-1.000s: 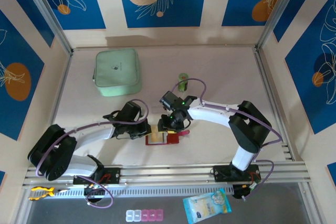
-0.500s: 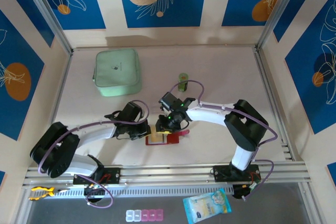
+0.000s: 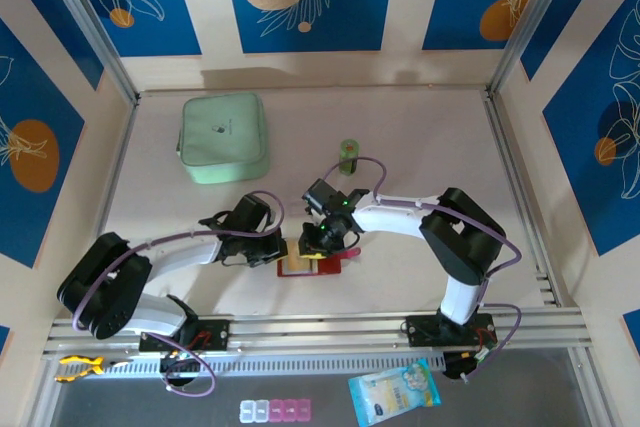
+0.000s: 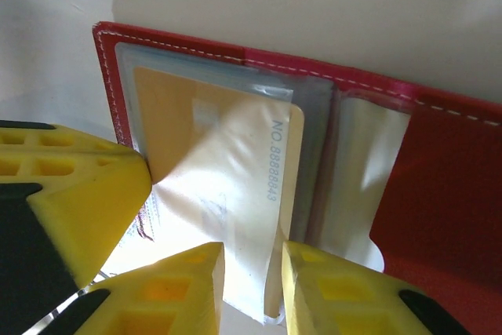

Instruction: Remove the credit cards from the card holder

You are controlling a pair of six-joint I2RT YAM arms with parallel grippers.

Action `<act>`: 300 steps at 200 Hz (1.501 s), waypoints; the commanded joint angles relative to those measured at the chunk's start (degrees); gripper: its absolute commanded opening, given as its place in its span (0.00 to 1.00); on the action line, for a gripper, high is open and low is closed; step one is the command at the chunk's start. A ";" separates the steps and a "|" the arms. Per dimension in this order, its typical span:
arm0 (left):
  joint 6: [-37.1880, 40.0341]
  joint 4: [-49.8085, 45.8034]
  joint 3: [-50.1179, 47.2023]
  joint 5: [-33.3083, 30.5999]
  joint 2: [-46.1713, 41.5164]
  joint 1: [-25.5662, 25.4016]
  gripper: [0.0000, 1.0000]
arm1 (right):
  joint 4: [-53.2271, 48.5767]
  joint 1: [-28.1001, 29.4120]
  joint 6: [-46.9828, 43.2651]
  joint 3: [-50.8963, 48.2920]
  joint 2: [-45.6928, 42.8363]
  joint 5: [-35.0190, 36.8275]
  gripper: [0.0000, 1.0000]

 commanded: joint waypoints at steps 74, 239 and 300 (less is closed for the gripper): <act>0.46 -1.83 0.00 -1.03 0.39 -0.55 0.02 | 3.80 -0.25 0.44 -2.34 1.00 -3.68 0.21; 0.26 -1.40 2.67 1.46 -2.64 -1.17 0.05 | -4.81 -0.69 -1.20 -0.47 -2.60 2.97 0.24; 0.61 -0.89 4.44 2.31 1.05 -2.94 0.04 | -3.55 -0.89 -0.60 -1.08 -4.21 2.80 0.24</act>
